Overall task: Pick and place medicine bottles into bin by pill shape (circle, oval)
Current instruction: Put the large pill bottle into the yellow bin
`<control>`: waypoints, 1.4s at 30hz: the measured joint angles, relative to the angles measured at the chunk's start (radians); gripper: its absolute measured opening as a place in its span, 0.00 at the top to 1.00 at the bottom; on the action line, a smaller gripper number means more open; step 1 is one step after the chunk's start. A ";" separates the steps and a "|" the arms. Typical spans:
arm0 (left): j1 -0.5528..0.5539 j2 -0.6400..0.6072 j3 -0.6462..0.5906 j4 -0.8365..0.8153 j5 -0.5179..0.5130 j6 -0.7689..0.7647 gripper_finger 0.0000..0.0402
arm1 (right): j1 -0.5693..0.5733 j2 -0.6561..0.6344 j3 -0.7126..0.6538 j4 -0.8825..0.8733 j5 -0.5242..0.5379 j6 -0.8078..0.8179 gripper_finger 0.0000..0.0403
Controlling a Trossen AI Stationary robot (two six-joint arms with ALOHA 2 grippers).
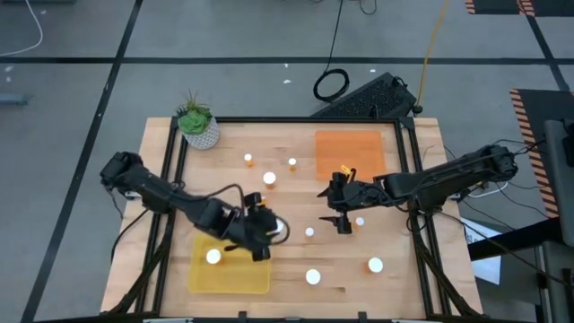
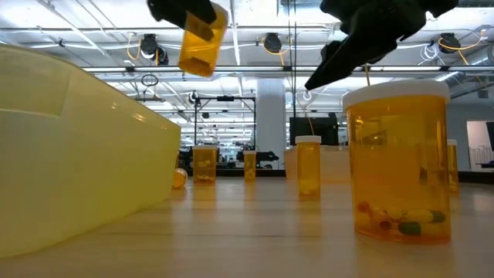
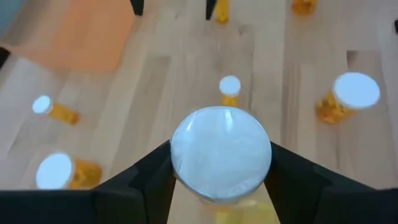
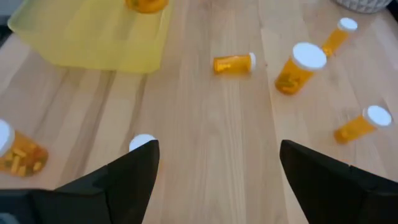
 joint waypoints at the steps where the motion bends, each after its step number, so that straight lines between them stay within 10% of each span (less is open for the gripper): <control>1: -0.018 -0.001 0.000 -0.017 -0.016 -0.018 0.46 | 0.000 -0.008 -0.010 0.007 0.000 0.001 0.19; 42: -0.371 0.000 -0.450 0.205 -0.174 -0.550 0.48 | -0.001 -0.042 -0.048 0.034 0.030 0.025 0.19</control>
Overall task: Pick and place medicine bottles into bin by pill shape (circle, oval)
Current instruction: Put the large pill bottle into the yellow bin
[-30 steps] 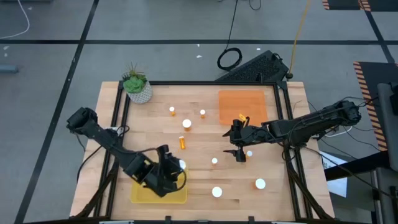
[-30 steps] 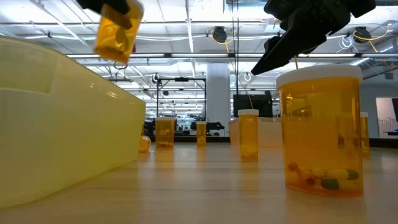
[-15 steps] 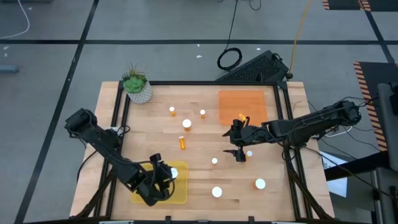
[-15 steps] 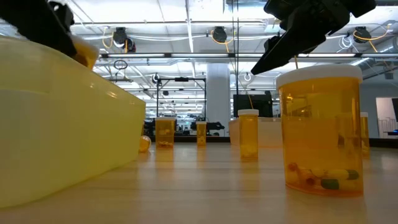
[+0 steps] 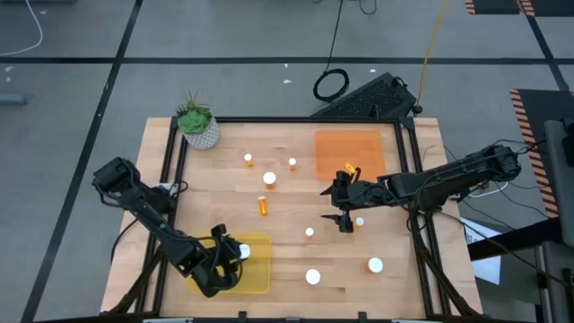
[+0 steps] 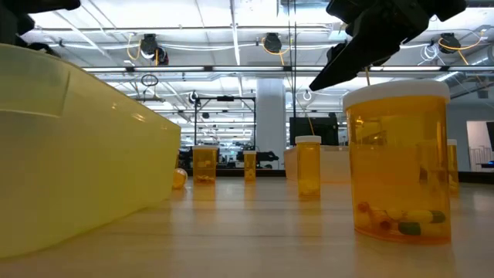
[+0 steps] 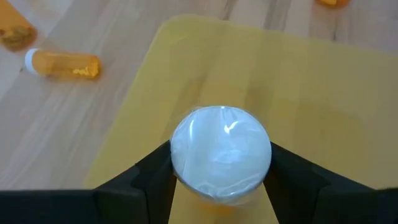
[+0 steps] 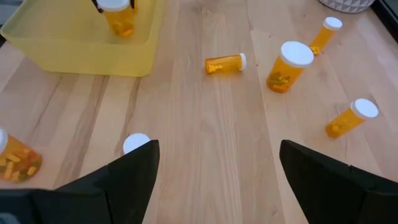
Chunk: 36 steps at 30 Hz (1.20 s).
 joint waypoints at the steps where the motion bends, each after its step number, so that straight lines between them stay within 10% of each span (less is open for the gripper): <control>1: -0.007 0.000 -0.008 -0.001 -0.004 -0.008 0.47 | 0.000 0.000 0.000 0.002 0.000 -0.001 0.19; 36: -0.050 -0.110 -0.087 0.062 -0.016 -0.013 0.26 | -0.002 0.027 0.000 0.126 0.045 0.056 0.19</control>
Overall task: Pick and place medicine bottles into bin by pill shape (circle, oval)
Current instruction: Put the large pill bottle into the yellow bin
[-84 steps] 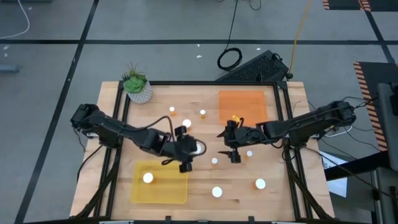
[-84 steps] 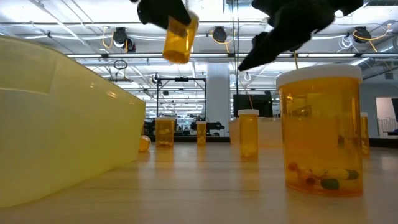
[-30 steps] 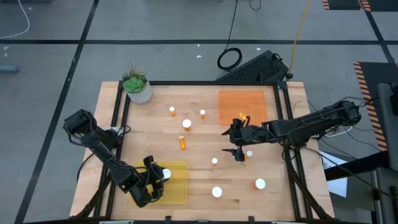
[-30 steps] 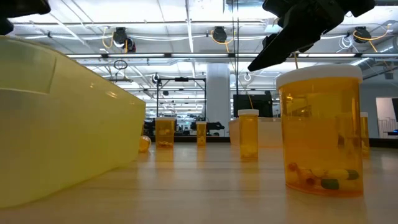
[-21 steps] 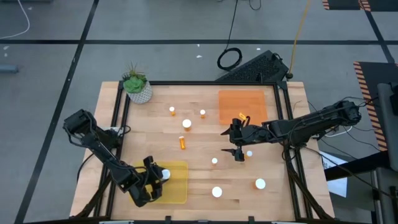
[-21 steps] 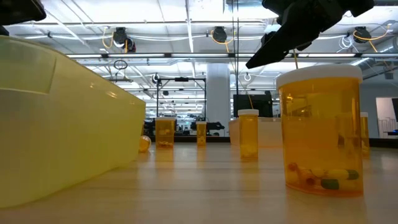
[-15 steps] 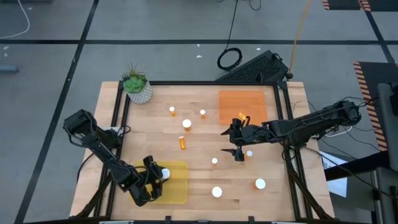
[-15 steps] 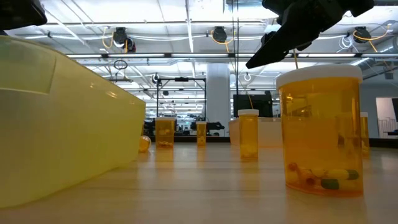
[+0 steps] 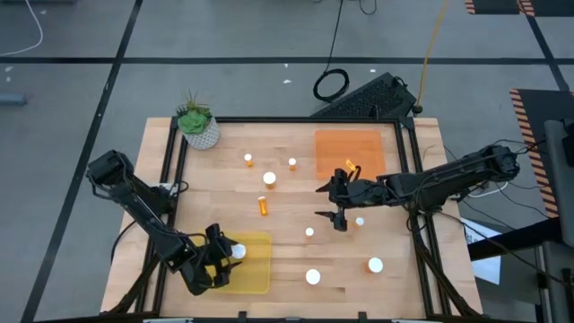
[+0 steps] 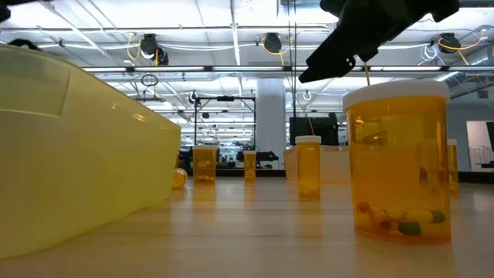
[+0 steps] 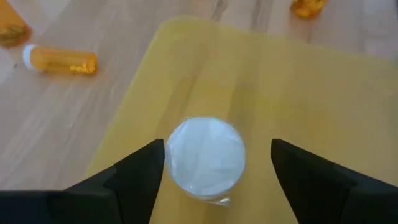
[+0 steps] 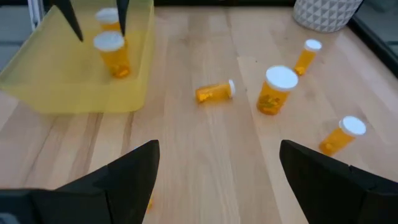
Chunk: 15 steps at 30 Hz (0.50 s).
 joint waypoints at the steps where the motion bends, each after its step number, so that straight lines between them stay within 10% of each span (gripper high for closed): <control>1: 0.000 -0.014 0.000 -0.004 0.000 0.003 0.26 | 0.000 0.009 0.000 0.017 0.004 0.000 0.19; 15: 0.038 -0.197 0.001 -0.016 -0.038 0.242 0.26 | -0.012 0.147 0.000 0.074 0.000 -0.001 0.19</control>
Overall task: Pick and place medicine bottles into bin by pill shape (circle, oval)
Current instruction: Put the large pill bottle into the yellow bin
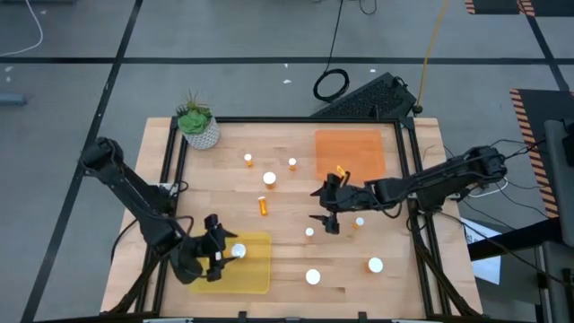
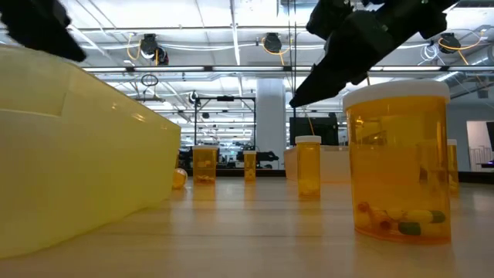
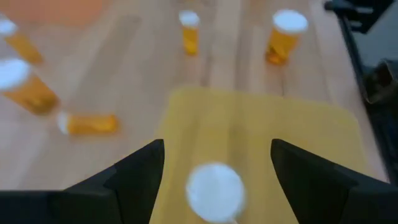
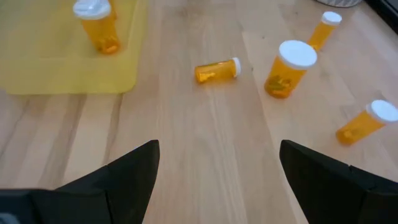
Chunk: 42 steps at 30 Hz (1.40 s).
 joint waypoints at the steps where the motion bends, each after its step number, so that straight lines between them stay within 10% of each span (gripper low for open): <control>1: 0.017 -0.013 0.000 0.001 -0.010 0.023 0.26 | -0.005 0.001 0.000 0.001 0.000 0.000 0.19; 22: 0.596 -0.074 0.002 0.079 0.324 0.575 0.26 | -0.027 0.003 0.001 -0.009 -0.020 -0.033 0.19; 42: 0.908 0.140 0.330 -0.208 0.589 0.790 0.26 | -0.012 0.003 0.000 -0.081 -0.078 -0.030 0.19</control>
